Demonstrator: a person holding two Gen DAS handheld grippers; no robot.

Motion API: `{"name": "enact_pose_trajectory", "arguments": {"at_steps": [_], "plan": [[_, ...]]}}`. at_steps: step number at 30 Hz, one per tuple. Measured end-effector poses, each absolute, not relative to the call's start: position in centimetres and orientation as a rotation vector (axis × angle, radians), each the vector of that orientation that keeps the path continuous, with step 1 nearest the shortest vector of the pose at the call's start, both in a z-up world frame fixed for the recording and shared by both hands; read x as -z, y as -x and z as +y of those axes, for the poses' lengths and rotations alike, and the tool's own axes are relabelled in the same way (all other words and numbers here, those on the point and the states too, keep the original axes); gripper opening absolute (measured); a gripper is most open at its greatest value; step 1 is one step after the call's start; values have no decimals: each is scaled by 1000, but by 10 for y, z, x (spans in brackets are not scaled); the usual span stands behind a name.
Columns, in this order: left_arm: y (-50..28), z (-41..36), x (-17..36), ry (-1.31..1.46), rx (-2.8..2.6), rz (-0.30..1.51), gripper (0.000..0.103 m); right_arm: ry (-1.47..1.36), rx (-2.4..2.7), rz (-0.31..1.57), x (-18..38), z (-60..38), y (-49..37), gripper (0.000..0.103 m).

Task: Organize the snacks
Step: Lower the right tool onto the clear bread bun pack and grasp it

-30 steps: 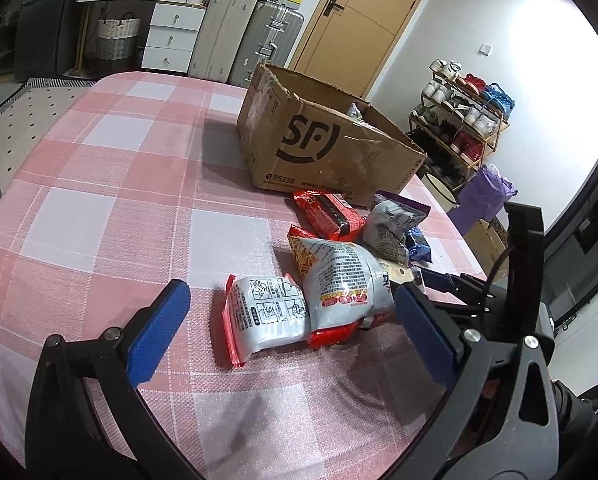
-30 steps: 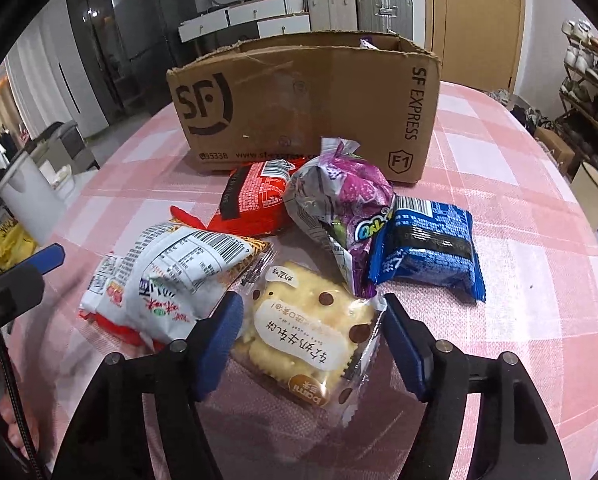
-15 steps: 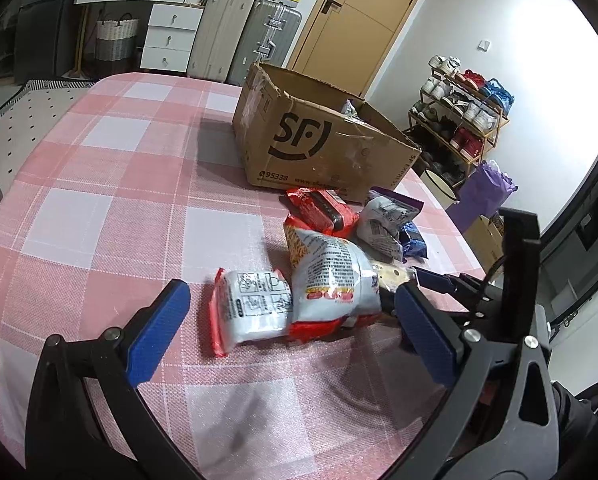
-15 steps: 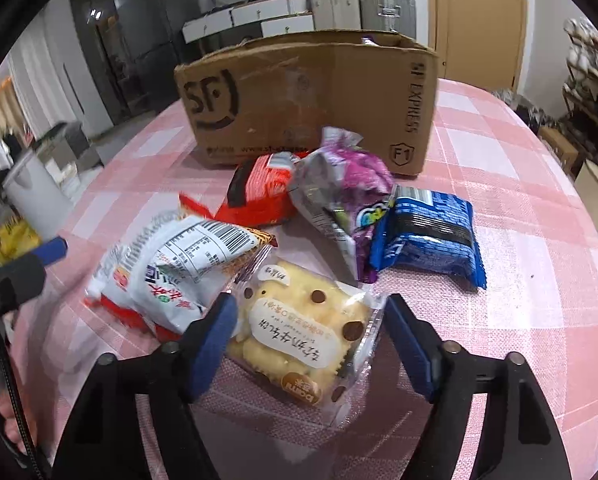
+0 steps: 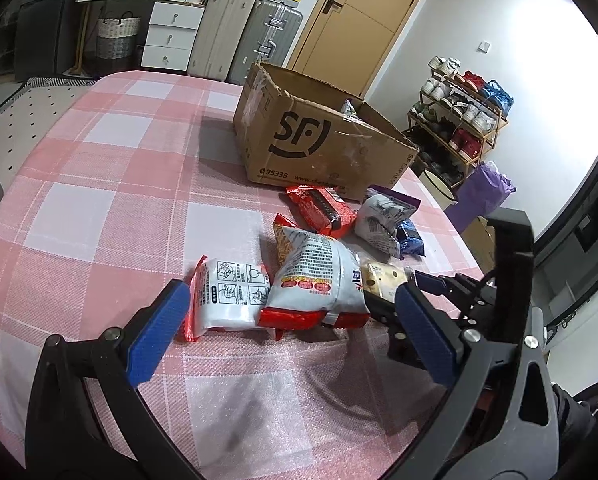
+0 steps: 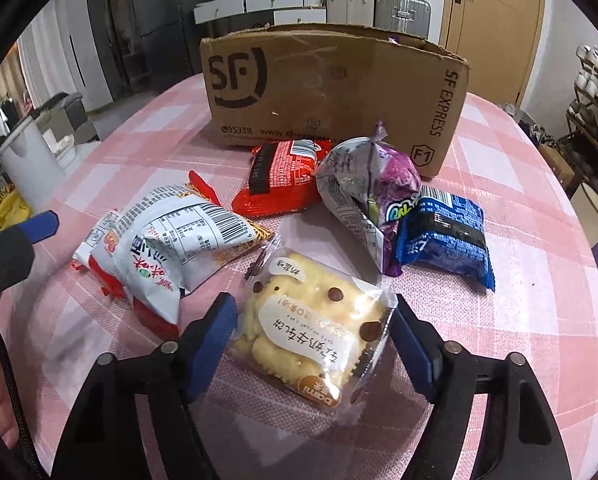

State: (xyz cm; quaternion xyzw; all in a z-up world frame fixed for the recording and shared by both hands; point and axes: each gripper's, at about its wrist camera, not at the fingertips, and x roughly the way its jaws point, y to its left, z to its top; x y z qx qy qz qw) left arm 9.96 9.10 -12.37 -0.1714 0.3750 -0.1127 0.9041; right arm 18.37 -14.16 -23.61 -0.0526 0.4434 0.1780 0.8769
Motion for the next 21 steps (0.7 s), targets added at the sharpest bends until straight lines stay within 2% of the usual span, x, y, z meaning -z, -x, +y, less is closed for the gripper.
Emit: {"name": "enact_pose_trajectory", "arguments": {"at_steps": [4, 8, 15, 19, 21], "plan": [[-98, 94, 125, 358, 227, 781, 102, 73, -394, 920, 235, -156, -175, 73], [-97, 95, 126, 357, 218, 786, 102, 12, -412, 916, 231, -169, -174, 66], [-99, 93, 127, 352, 209, 798, 102, -24, -438, 911, 231, -184, -174, 64], [-99, 91, 127, 347, 205, 800, 102, -69, -449, 899, 227, -197, -174, 51], [-99, 91, 127, 346, 207, 802, 102, -81, -453, 905, 228, -201, -174, 50]]}}
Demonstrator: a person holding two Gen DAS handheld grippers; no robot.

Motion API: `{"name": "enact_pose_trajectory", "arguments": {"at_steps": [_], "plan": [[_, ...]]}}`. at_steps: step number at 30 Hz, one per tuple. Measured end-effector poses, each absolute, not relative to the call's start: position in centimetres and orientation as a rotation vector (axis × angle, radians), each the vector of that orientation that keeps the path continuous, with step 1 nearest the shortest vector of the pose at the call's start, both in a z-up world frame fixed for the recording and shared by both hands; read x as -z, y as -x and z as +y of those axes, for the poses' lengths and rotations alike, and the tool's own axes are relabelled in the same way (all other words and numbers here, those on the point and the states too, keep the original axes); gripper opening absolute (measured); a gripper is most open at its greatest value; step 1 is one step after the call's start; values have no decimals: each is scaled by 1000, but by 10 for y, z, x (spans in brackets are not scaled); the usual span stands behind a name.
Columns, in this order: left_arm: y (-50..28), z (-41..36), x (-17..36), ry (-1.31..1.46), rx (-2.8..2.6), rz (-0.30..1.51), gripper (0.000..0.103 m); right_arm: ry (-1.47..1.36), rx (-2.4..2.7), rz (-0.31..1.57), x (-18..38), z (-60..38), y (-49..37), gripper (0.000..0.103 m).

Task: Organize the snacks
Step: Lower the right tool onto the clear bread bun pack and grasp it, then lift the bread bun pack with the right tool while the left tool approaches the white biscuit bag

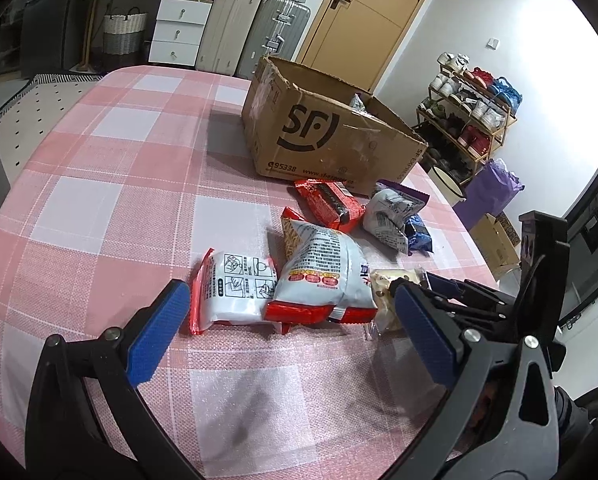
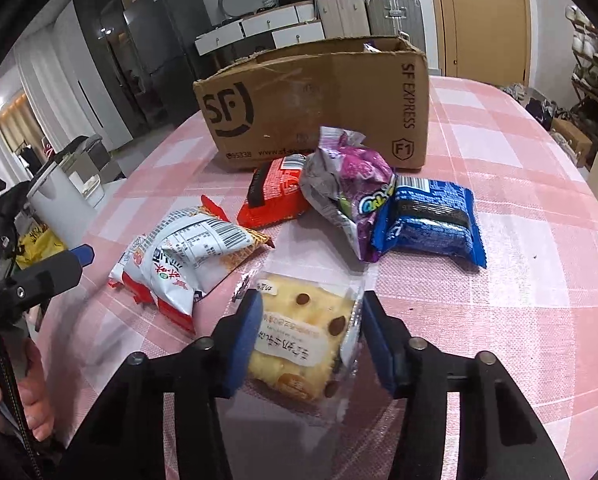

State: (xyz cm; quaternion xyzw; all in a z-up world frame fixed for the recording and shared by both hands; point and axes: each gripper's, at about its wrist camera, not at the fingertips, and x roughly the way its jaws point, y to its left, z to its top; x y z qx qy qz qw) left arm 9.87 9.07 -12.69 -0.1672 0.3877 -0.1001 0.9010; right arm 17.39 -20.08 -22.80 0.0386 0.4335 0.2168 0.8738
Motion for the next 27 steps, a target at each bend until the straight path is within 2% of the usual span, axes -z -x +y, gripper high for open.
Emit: {"name": "enact_pose_trajectory", "arguments": {"at_steps": [3, 7, 11, 19, 22, 25, 27], "plan": [[-99, 88, 126, 340, 208, 805, 102, -113, -464, 916, 230, -208, -174, 52], [-97, 88, 124, 338, 207, 803, 102, -138, -479, 924, 228, -211, -170, 81], [-94, 89, 123, 344, 208, 797, 102, -113, -447, 945, 227, -200, -162, 87], [-86, 96, 123, 363, 215, 786, 102, 150, -339, 950, 232, -144, -151, 92], [-85, 98, 123, 370, 219, 783, 102, 144, -344, 960, 232, -140, -152, 93], [-84, 100, 123, 379, 222, 781, 102, 150, -364, 959, 231, -139, -153, 91], [-83, 100, 123, 385, 223, 780, 102, 153, -373, 953, 229, -139, -151, 84]]}}
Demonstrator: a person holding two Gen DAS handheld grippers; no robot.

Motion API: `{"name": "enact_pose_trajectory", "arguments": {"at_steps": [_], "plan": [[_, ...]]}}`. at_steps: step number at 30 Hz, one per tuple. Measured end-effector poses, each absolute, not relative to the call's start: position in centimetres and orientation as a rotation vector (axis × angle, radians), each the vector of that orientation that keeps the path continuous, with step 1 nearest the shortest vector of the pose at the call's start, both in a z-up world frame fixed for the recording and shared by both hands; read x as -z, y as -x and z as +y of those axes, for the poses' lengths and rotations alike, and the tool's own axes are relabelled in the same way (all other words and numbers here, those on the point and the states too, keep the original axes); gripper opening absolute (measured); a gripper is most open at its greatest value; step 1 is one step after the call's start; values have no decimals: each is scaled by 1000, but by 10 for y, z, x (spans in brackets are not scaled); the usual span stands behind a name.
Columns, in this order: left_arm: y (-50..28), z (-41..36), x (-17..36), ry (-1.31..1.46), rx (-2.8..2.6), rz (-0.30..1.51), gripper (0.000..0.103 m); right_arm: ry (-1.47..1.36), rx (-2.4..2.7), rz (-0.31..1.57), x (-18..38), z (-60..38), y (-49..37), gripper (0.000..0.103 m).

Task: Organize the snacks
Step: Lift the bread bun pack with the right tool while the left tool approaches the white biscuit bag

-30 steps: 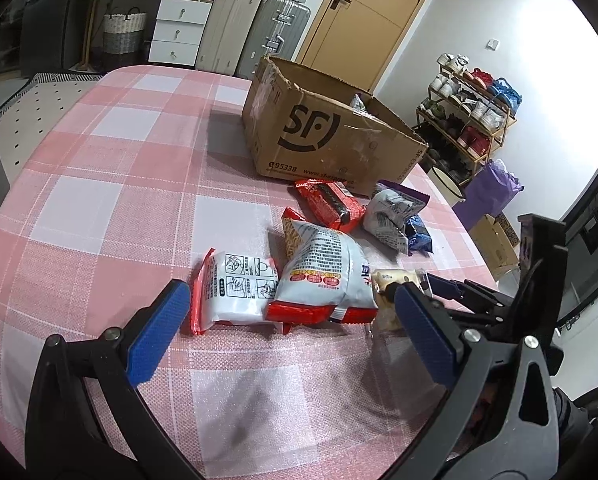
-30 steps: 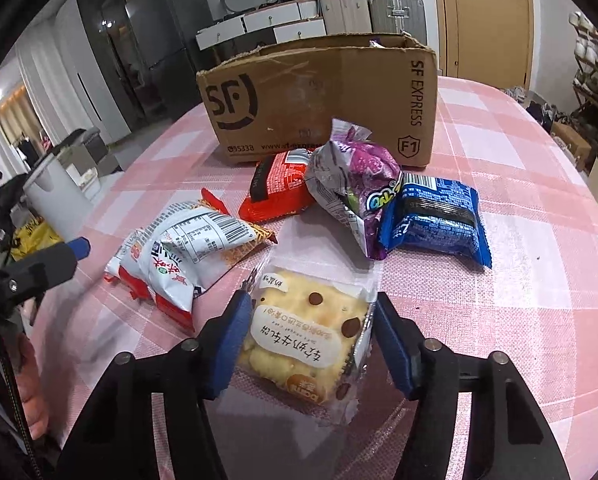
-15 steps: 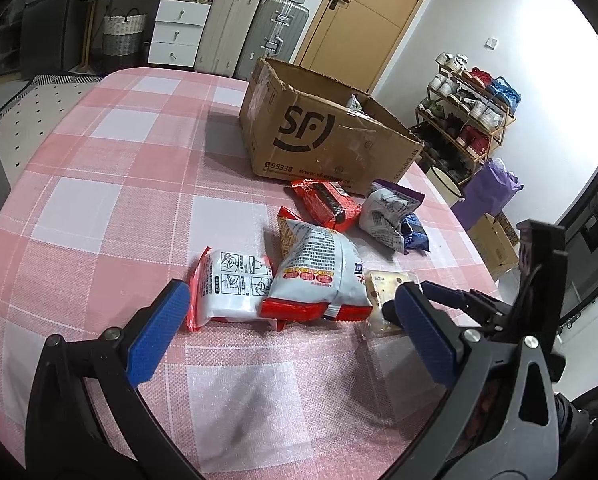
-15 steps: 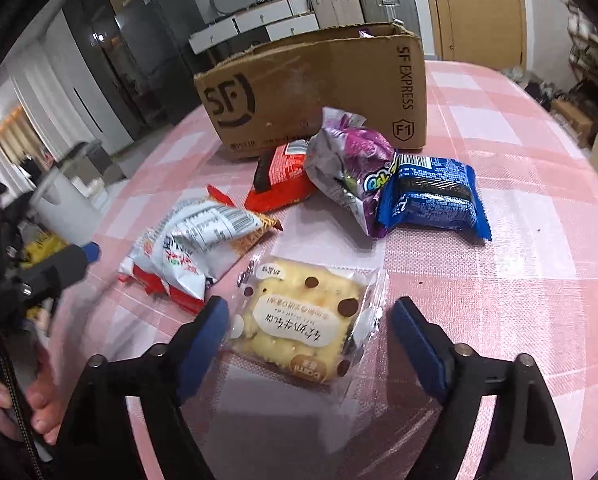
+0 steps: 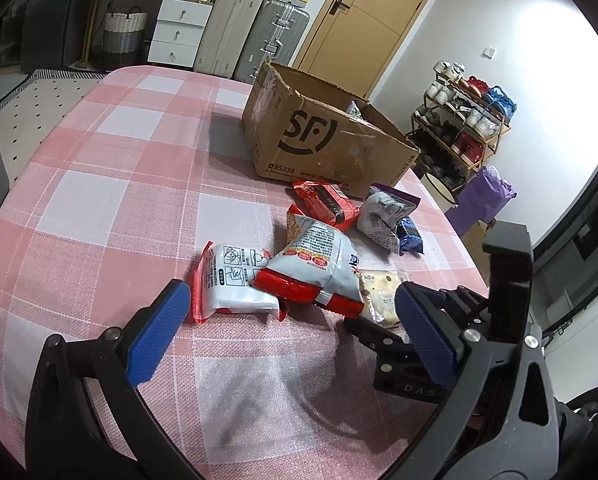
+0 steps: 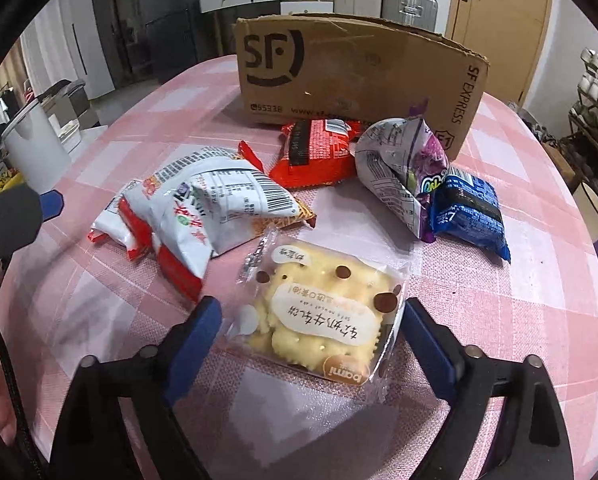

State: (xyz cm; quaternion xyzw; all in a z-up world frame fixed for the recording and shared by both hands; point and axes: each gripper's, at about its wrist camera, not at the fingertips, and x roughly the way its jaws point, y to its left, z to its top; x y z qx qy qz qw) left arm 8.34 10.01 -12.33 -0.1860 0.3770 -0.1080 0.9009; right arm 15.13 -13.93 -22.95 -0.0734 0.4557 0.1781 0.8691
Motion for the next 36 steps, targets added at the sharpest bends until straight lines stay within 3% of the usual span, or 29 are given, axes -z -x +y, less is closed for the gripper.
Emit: {"name": "enact_pose_trajectory", "arguments": {"at_steps": [7, 36], "plan": [[-81, 101, 122, 388, 224, 776, 102, 128, -388, 930, 228, -151, -144, 68], [-106, 110, 145, 330, 101, 880, 102, -177, -485, 805, 183, -237, -137, 66]]}}
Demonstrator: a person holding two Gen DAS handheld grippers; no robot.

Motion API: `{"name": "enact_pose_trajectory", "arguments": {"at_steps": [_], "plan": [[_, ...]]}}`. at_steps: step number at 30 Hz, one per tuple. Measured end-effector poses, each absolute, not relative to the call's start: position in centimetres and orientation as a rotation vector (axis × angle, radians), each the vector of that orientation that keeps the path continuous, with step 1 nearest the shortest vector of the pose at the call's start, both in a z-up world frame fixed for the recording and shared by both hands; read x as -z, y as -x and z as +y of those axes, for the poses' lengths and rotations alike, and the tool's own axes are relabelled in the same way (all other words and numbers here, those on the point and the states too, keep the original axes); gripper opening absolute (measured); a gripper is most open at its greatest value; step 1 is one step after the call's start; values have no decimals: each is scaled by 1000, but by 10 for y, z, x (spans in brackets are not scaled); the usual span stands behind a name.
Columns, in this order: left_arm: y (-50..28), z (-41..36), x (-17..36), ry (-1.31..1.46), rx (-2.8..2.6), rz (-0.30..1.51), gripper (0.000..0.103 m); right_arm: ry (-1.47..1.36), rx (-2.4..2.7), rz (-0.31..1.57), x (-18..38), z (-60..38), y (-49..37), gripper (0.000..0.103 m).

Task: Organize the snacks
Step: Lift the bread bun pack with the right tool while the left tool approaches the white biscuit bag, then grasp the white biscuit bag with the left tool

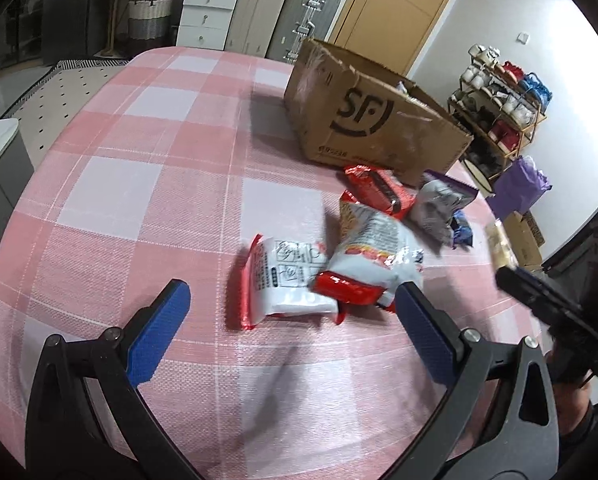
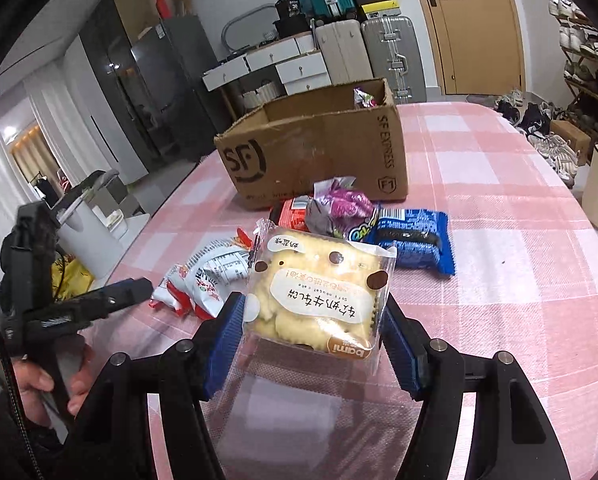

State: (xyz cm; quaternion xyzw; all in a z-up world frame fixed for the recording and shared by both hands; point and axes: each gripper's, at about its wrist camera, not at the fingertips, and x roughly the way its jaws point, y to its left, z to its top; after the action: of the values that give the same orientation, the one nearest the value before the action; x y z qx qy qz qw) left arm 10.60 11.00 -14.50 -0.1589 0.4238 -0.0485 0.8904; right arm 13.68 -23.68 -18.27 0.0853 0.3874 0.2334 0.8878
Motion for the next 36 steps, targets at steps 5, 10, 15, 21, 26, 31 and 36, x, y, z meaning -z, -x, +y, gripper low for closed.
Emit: {"name": "enact_pose_trajectory", "arguments": {"at_steps": [5, 10, 15, 21, 26, 31, 36], "plan": [[-109, 110, 156, 310, 101, 916, 102, -190, -490, 785, 177, -241, -136, 66], [-113, 100, 166, 225, 84, 947, 102, -202, -492, 785, 178, -247, -135, 66], [-124, 93, 170, 167, 65, 963, 102, -210, -487, 787, 182, -249, -136, 66], [-133, 85, 171, 123, 45, 972, 102, -218, -486, 791, 185, -250, -138, 66], [-142, 80, 173, 78, -1, 984, 102, -223, -487, 796, 187, -250, -138, 66], [-142, 80, 171, 52, -12, 969, 82, -225, -491, 795, 187, -250, -138, 66], [-137, 83, 164, 59, 31, 946, 52, -226, -495, 792, 185, -250, -138, 66]]}}
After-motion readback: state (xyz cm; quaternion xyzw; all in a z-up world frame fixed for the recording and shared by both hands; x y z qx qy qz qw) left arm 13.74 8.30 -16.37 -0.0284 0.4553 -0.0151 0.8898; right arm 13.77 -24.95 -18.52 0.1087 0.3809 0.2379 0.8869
